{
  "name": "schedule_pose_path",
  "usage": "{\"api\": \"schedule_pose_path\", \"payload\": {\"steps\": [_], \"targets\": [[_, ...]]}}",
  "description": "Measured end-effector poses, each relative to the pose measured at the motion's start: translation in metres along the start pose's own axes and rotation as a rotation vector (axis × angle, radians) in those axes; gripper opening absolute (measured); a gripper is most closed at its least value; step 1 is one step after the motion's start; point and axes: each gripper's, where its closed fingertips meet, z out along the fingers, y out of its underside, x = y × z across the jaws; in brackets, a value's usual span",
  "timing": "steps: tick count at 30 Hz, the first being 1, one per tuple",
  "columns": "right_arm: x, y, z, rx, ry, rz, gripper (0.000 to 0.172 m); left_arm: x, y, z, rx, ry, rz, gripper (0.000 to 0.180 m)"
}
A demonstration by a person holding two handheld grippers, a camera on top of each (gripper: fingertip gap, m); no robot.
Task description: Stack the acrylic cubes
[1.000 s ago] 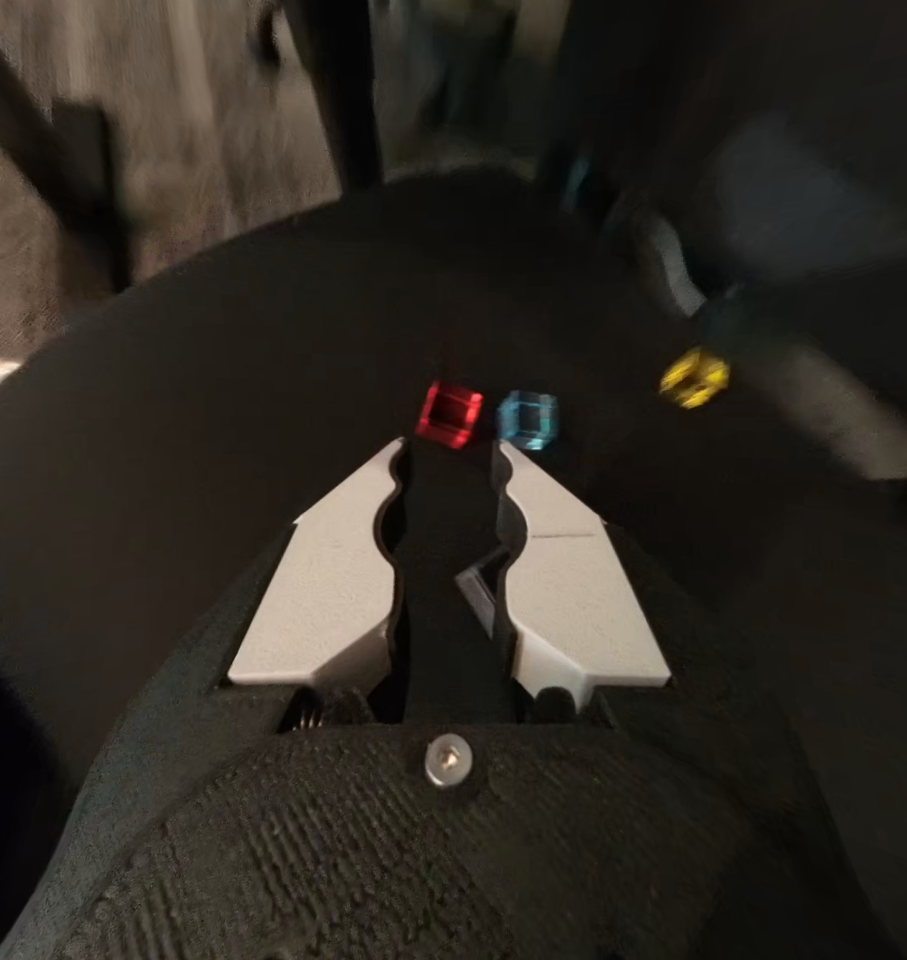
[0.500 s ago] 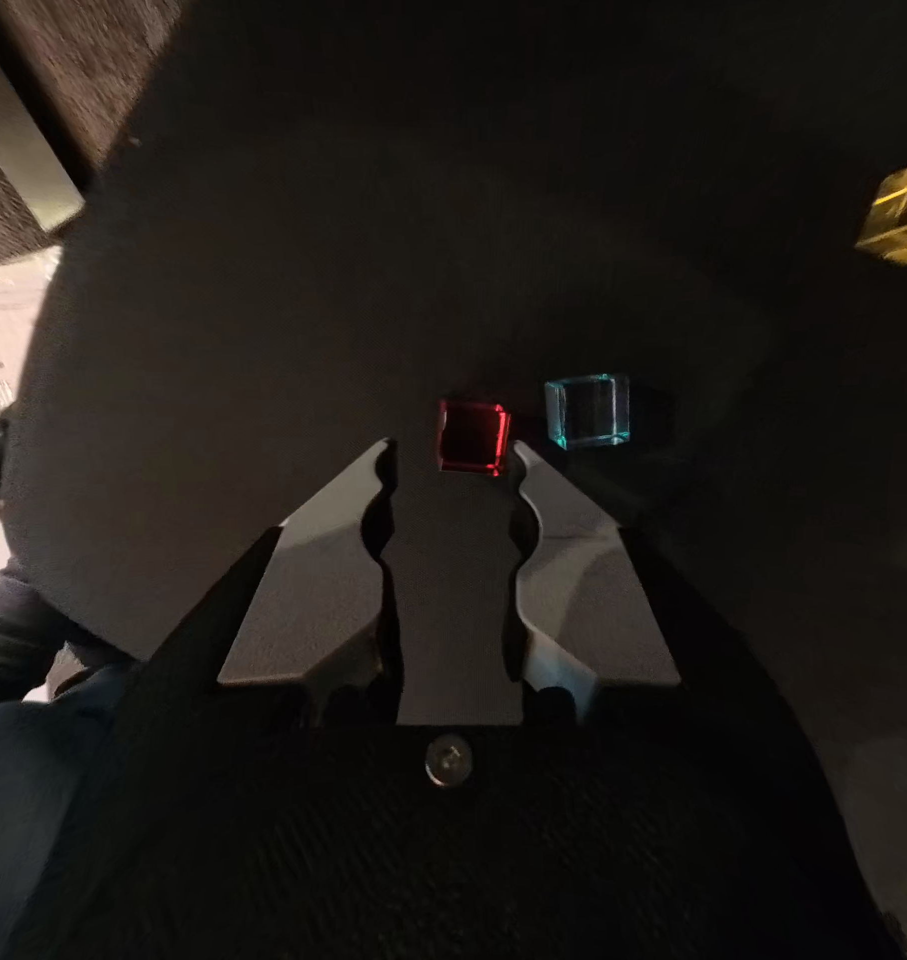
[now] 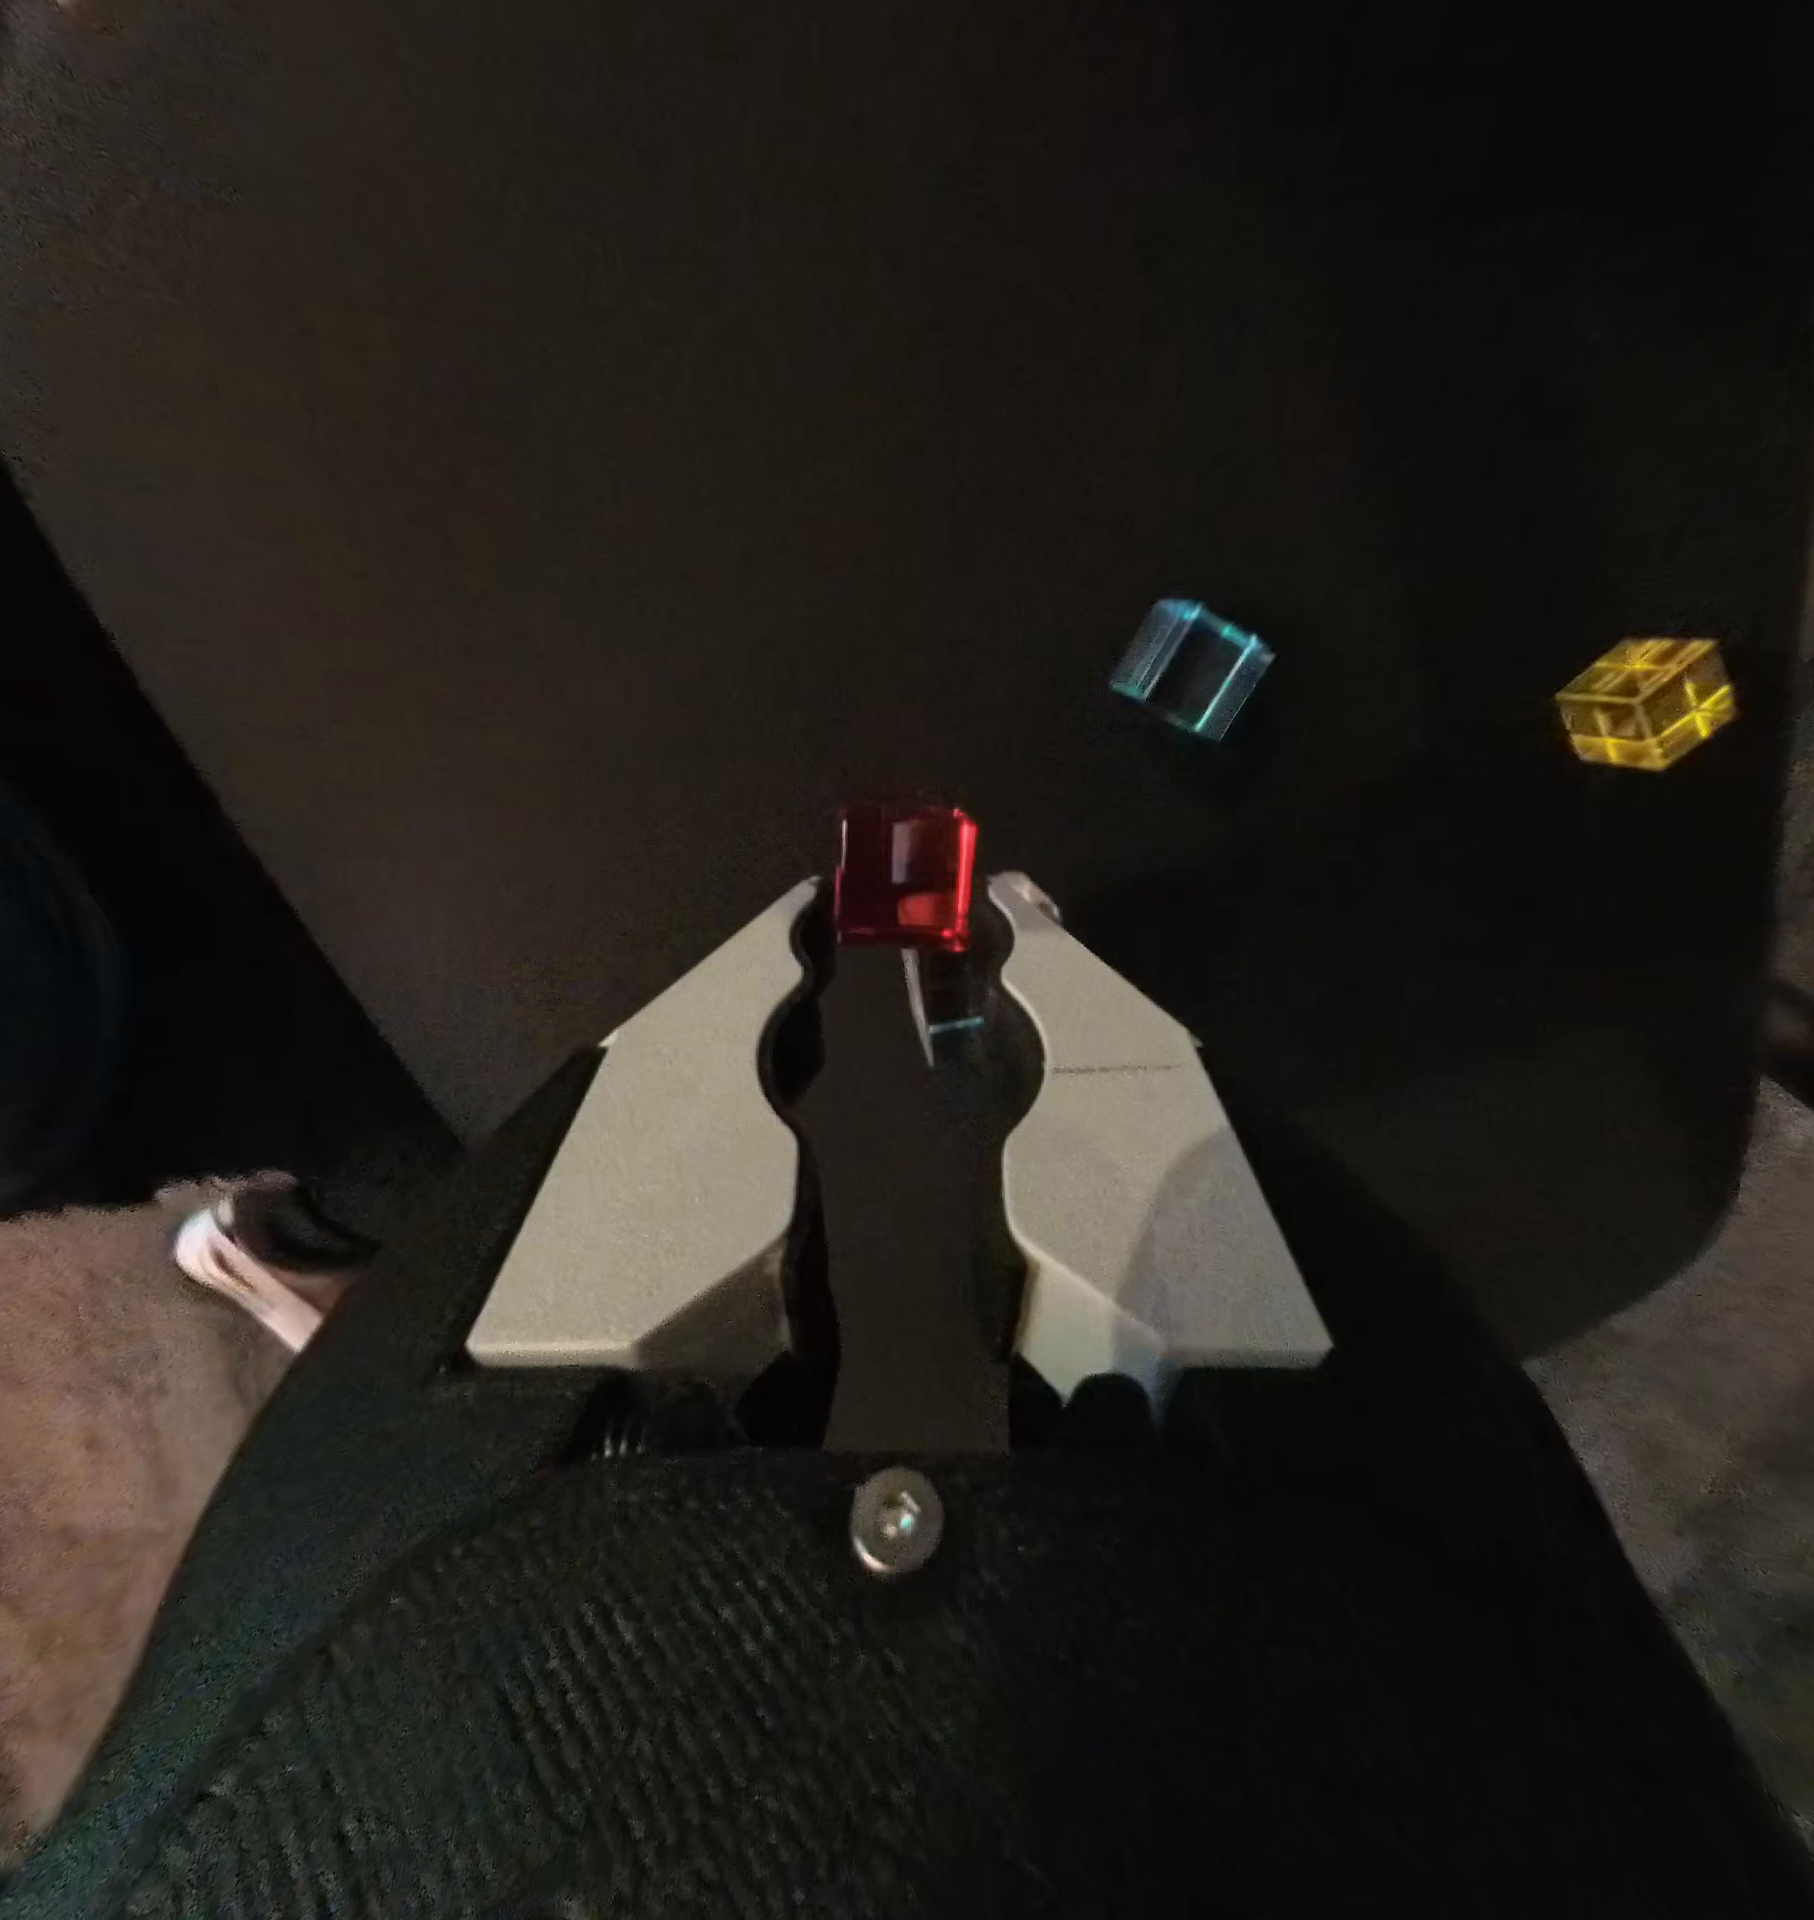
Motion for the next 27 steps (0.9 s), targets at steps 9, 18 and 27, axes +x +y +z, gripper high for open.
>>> {"api": "schedule_pose_path", "payload": {"steps": [9,18,27], "targets": [[0.013,0.032,0.005,-0.088,-0.012,-0.009,0.025,-0.001,-0.001,-0.001,0.007,-0.003,-0.006,0.000],[0.021,0.045,0.013,-0.151,-0.032,-0.019,0.026,-0.002,-0.001,-0.001,0.005,-0.007,-0.004,0.000],[0.022,0.044,0.015,-0.155,-0.012,-0.060,0.027,-0.002,-0.001,-0.001,0.004,-0.007,-0.006,0.000]]}}
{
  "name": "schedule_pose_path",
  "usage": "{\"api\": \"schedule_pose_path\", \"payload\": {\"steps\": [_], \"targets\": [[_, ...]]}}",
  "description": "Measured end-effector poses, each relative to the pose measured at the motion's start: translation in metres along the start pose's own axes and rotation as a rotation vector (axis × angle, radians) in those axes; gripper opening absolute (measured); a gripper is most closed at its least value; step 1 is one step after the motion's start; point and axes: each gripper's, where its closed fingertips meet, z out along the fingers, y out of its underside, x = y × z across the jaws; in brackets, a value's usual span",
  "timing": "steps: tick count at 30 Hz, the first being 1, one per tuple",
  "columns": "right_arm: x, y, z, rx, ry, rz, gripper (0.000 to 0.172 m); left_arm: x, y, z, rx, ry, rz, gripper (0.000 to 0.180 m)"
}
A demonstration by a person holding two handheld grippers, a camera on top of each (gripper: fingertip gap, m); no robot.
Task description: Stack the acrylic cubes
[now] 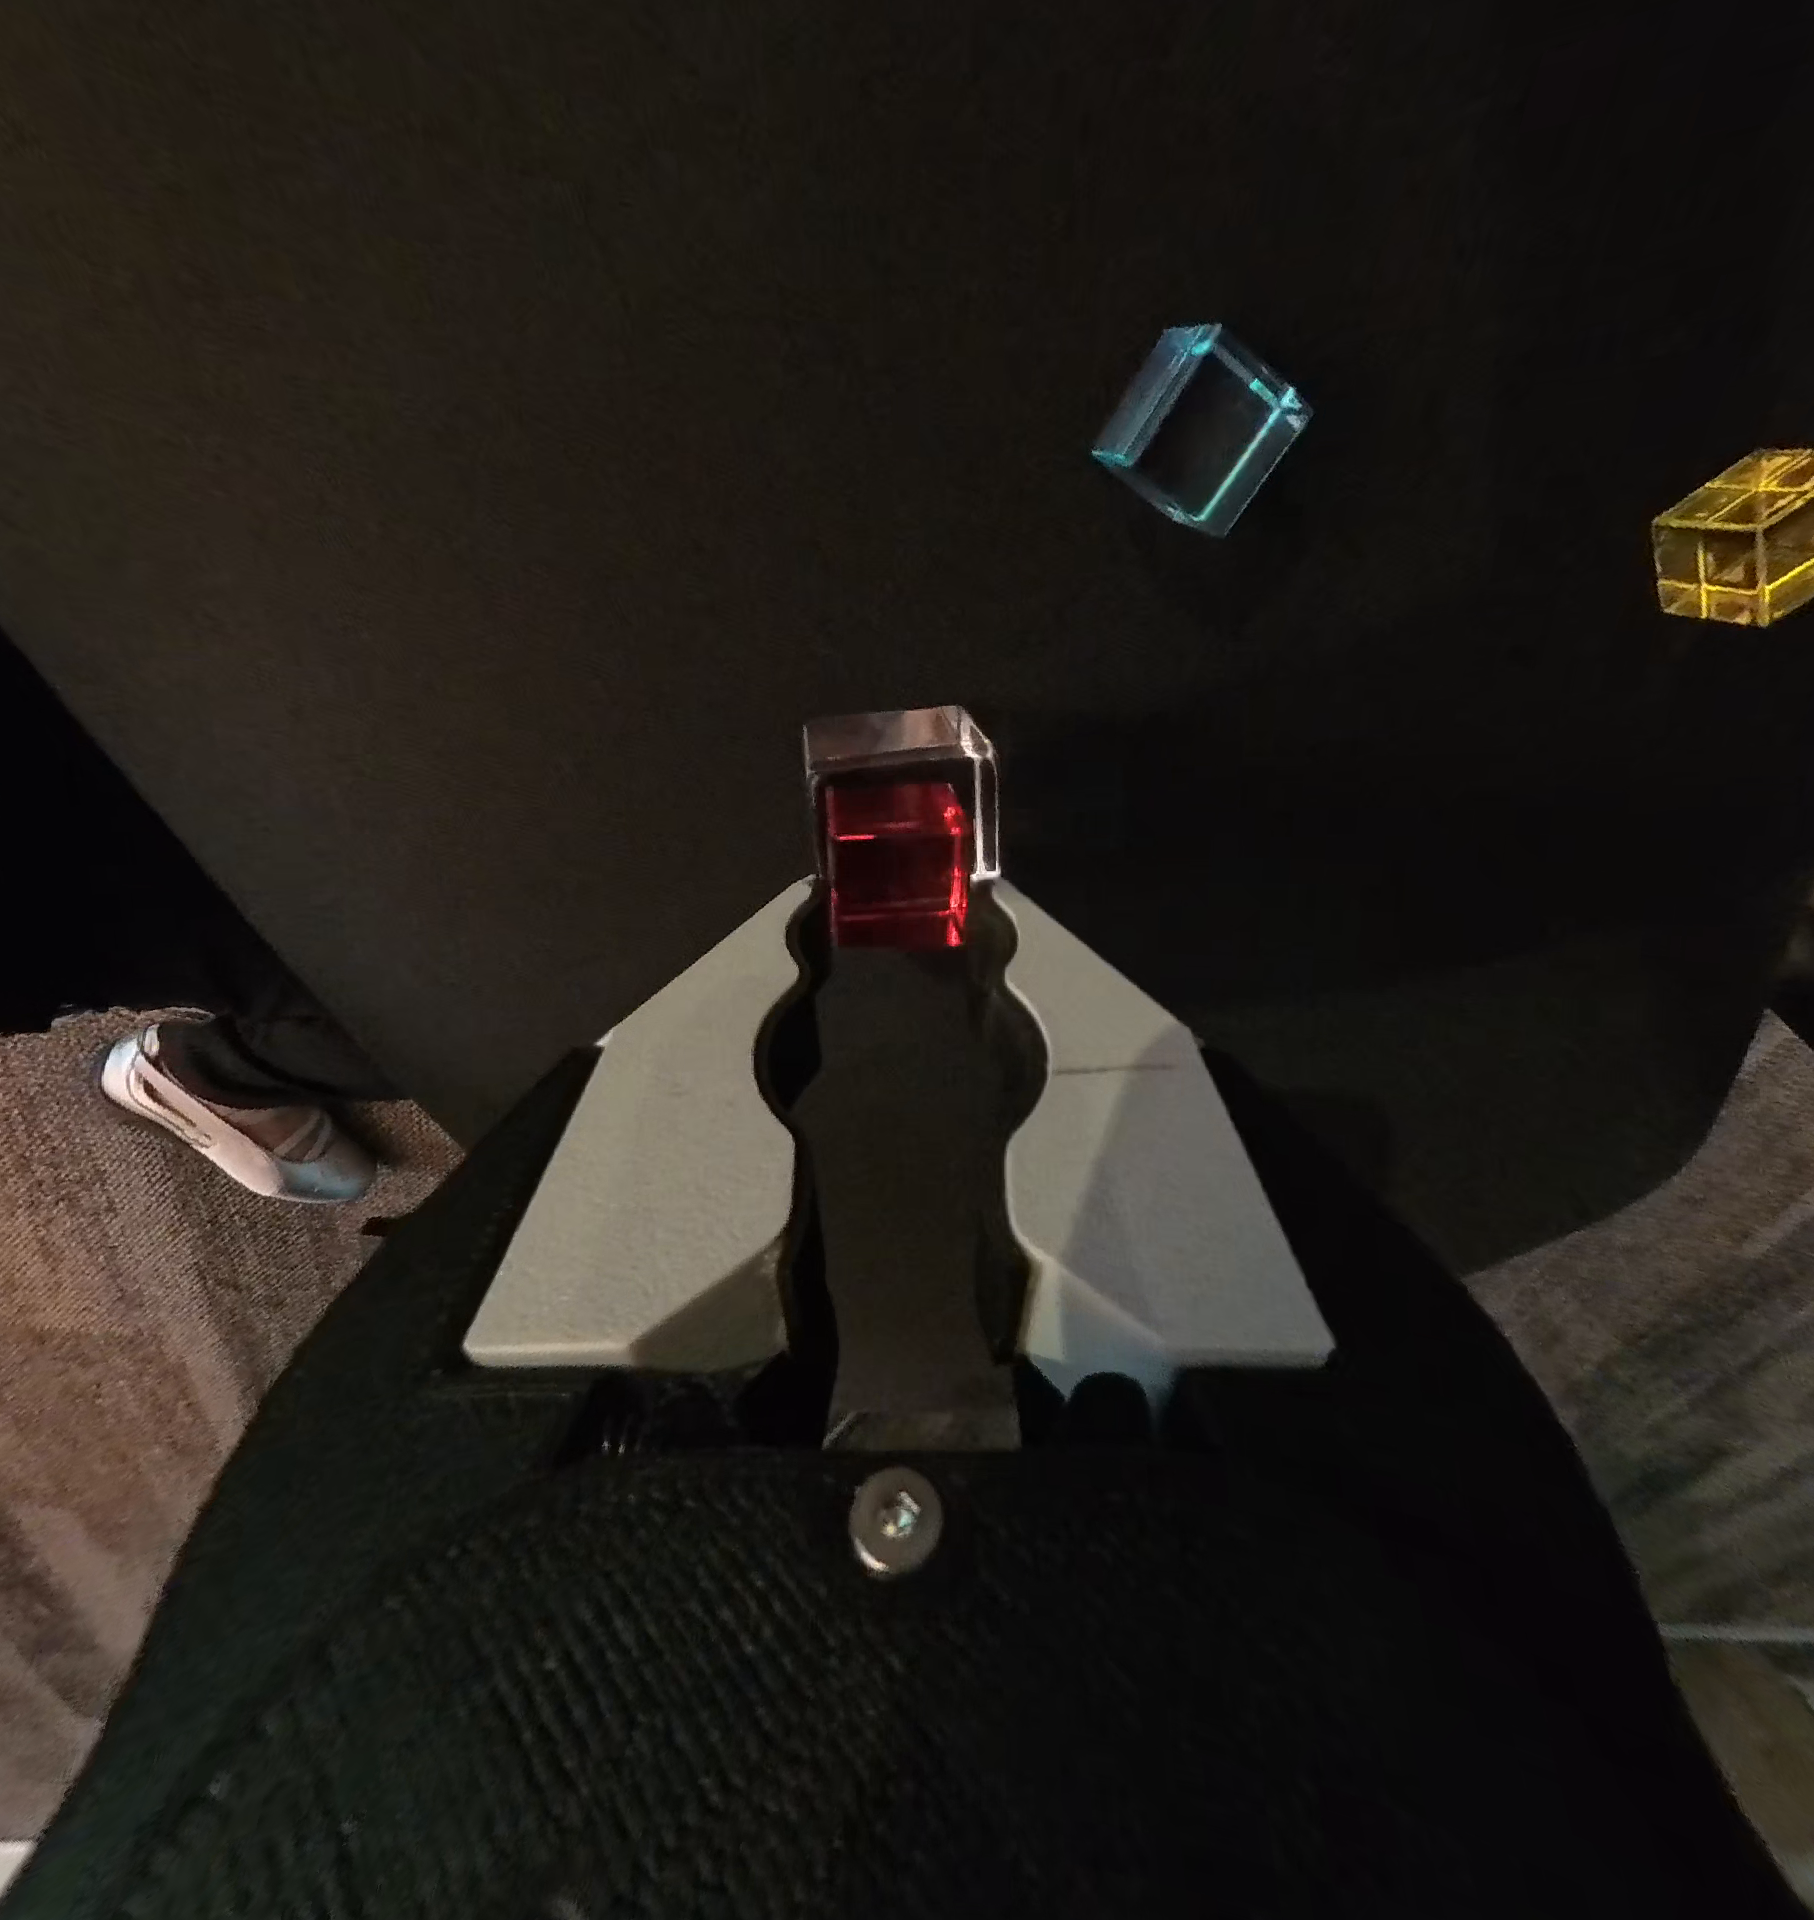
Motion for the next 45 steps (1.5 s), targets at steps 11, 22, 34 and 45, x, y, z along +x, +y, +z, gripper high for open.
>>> {"api": "schedule_pose_path", "payload": {"steps": [11,22,34,45], "targets": [[-0.026,-0.062,-0.061,0.465,0.224,-0.096,0.042,0.000,-0.001,0.001,0.005,0.002,-0.001,0.000],[-0.183,-0.008,-0.119,1.443,0.845,0.084,0.045,0.015,-0.015,-0.007,0.066,-0.033,0.147,0.002],[-0.277,0.120,-0.011,1.336,1.178,0.405,0.033,0.156,-0.064,-0.037,0.279,0.138,0.504,0.040],[-0.302,0.189,-0.085,1.379,1.345,0.433,0.038,0.456,-0.138,0.008,0.015,0.681,0.755,0.074]]}}
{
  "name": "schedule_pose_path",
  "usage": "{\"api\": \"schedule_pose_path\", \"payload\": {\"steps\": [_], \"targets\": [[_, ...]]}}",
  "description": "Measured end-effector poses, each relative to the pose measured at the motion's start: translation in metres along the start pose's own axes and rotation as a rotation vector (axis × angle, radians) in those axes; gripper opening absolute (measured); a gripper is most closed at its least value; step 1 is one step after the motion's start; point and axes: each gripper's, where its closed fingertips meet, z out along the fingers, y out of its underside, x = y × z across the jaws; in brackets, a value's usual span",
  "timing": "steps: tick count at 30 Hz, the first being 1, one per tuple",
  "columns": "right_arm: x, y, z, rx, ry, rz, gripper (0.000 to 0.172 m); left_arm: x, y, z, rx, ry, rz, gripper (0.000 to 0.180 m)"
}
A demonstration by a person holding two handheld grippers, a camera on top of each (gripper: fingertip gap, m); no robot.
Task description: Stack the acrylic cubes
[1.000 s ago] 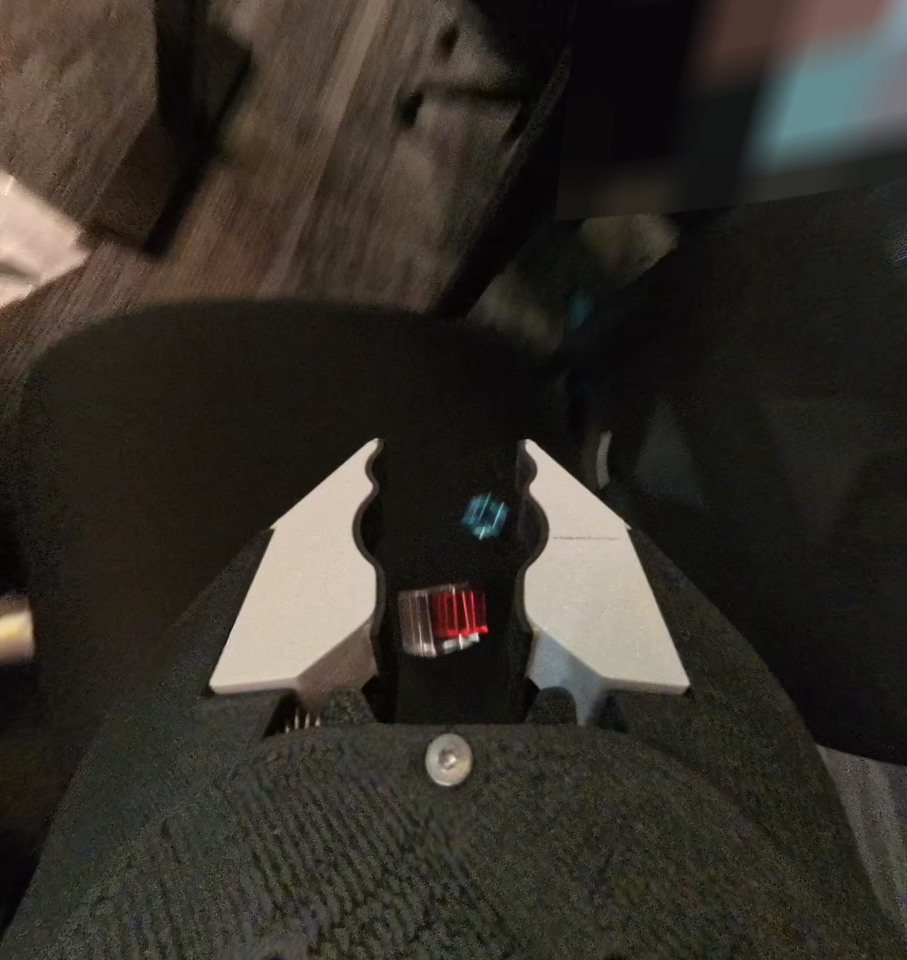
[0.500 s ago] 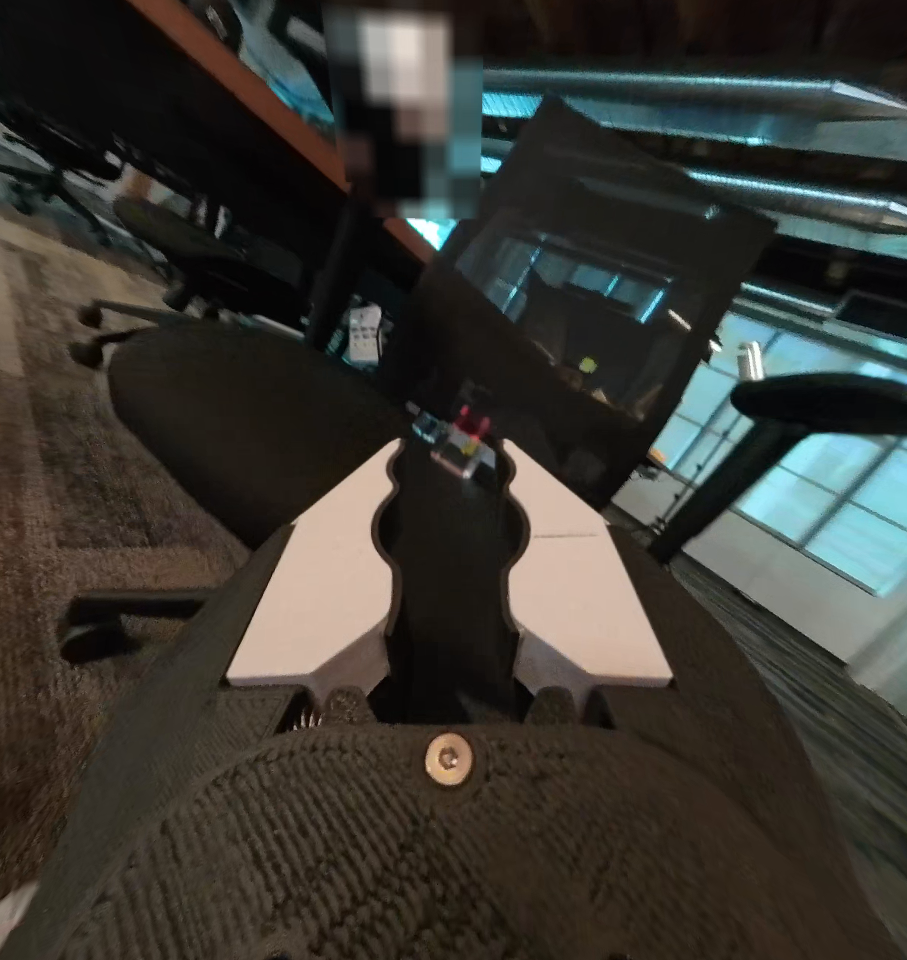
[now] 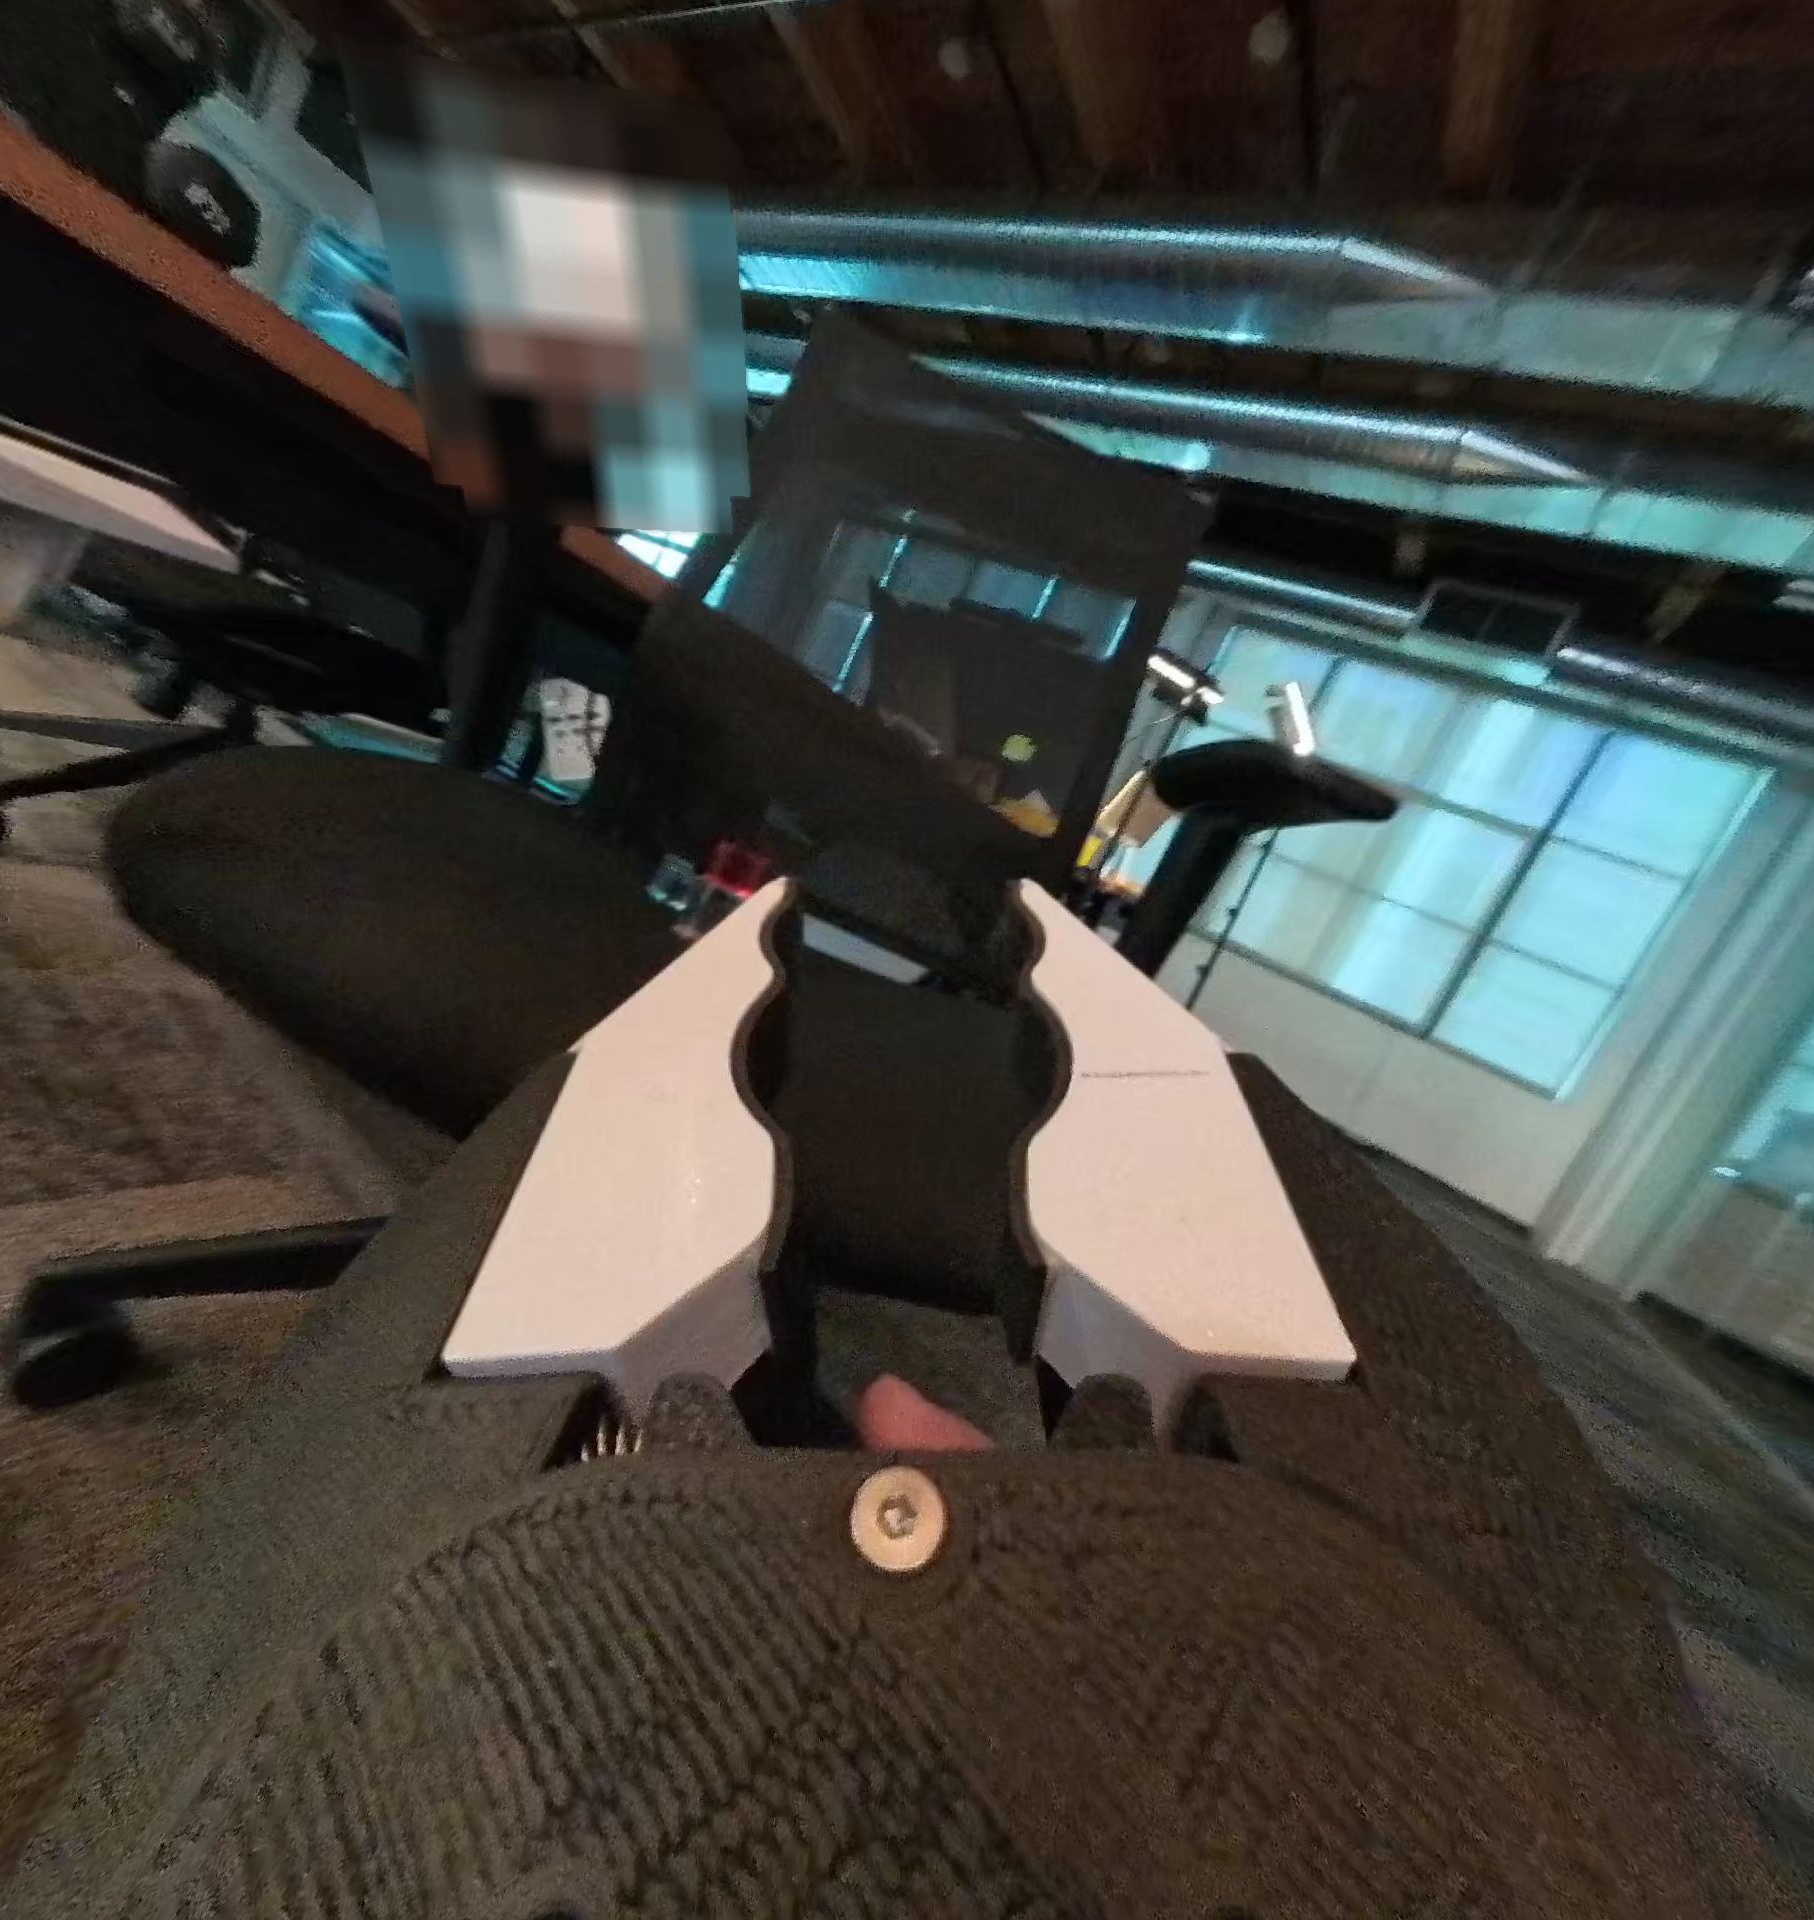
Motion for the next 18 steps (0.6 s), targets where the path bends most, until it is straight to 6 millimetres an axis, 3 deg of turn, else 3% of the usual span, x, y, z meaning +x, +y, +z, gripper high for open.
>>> {"api": "schedule_pose_path", "payload": {"steps": [5,9,11,14,16,18], "targets": [[0.037,-0.007,0.026,-0.023,0.077,-0.070,0.042,-0.017,0.009,0.099,-0.311,0.083,0.035,0.062],[0.034,0.001,0.074,-0.036,0.001,-0.151,0.040,-0.047,0.049,0.153,-0.516,0.094,0.023,0.061],[0.031,0.010,0.115,-0.031,-0.068,-0.163,0.039,-0.063,0.074,0.178,-0.580,0.087,0.008,0.060],[0.019,0.029,0.192,-0.013,-0.241,-0.090,0.039,-0.079,0.105,0.203,-0.710,0.102,-0.051,0.060],[0.008,0.049,0.253,-0.031,-0.366,-0.044,0.039,-0.085,0.117,0.215,-0.787,0.132,-0.033,0.059],[-0.015,0.077,0.309,-0.098,-0.556,-0.013,0.041,-0.091,0.131,0.225,-0.856,0.167,0.008,0.058]]}}
